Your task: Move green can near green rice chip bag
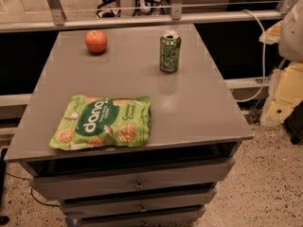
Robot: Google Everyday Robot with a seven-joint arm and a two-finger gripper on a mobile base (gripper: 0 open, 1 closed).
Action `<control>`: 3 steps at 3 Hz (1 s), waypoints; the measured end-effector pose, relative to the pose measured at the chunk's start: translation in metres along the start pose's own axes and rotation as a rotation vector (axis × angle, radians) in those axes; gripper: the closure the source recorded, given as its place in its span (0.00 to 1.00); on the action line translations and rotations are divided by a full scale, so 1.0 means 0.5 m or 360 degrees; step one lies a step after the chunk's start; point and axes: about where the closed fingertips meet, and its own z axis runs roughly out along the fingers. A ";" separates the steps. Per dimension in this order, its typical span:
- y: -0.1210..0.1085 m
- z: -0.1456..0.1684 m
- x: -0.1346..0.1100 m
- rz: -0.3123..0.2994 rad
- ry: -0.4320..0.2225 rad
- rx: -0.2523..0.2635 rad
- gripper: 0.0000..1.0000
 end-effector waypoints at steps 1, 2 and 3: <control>-0.008 0.000 -0.001 0.0011 -0.0016 0.0018 0.00; -0.070 0.028 -0.007 0.0057 -0.0112 0.0073 0.00; -0.173 0.085 -0.026 0.0156 -0.0320 0.0134 0.00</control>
Offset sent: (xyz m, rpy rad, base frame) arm 0.1113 -0.0152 -0.0170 0.1908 -0.1436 -0.0713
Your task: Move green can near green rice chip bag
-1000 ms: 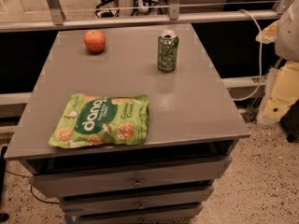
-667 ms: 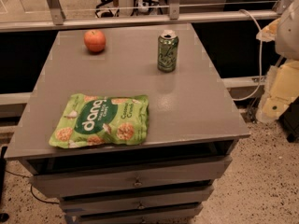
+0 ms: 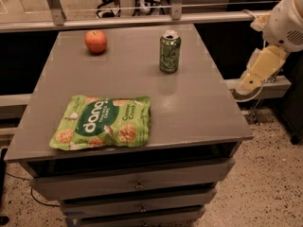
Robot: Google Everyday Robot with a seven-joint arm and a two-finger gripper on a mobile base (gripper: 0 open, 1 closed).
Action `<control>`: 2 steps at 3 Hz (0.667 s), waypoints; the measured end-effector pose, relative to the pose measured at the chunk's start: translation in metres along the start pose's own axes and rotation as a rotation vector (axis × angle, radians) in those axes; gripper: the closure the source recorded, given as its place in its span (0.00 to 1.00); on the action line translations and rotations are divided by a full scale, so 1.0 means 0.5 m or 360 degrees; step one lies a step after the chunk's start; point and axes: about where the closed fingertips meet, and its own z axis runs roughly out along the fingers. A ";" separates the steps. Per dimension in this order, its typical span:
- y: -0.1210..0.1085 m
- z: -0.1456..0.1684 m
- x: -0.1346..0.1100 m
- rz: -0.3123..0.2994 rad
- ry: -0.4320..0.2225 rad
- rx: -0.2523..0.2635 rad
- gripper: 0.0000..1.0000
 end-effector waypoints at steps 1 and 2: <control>-0.077 0.076 -0.041 0.0118 -0.0243 0.0025 0.00; -0.123 0.161 -0.091 0.0252 -0.0497 -0.0003 0.00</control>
Offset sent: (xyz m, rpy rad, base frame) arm 0.1553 0.0702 -0.0479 0.5841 -0.1049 -0.0707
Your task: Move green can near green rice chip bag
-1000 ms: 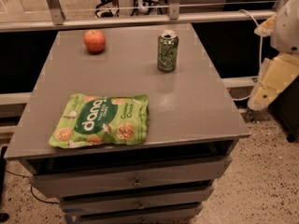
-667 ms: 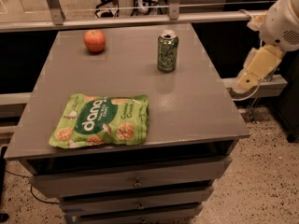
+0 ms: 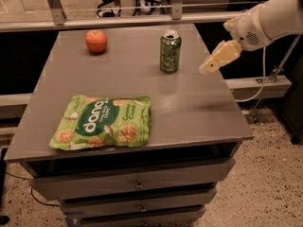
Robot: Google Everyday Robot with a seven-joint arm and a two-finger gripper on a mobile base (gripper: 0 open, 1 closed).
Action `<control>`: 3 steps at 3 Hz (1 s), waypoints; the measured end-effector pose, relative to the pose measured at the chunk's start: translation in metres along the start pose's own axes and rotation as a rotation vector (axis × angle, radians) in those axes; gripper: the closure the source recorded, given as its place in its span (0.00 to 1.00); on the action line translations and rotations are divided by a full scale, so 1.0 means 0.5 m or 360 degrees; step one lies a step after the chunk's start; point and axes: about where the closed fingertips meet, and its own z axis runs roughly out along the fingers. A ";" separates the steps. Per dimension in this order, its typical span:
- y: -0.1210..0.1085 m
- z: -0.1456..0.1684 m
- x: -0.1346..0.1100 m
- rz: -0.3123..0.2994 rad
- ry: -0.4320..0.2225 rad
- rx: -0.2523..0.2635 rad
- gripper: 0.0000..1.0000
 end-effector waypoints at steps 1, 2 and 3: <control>-0.021 0.099 -0.052 0.0074 -0.0242 -0.0055 0.00; -0.027 0.186 -0.117 0.0096 -0.0451 -0.0124 0.00; -0.024 0.245 -0.159 0.0090 -0.0566 -0.0175 0.00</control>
Offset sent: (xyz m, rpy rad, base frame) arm 0.1039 0.1264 -0.0218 0.4340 -0.0988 0.1205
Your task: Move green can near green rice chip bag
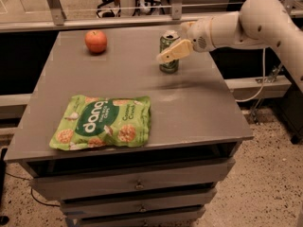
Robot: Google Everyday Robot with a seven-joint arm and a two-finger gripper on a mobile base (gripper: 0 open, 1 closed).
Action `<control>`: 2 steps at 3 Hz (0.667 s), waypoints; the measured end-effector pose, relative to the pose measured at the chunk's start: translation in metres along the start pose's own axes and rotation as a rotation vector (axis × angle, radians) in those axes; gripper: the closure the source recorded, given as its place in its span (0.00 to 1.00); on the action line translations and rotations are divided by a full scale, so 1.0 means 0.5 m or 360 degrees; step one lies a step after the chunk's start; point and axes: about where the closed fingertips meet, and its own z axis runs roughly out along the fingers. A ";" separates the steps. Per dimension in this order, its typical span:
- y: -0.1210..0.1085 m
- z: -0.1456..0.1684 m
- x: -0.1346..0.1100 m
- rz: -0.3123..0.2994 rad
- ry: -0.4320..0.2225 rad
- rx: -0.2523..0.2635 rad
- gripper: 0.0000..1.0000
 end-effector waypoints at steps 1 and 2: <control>0.002 0.037 0.004 0.0027 -0.0038 -0.0026 0.18; 0.010 0.039 -0.007 0.0007 -0.0063 -0.0051 0.40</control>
Offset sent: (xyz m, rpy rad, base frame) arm -0.0008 0.0179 0.0069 0.0482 -0.0268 0.0570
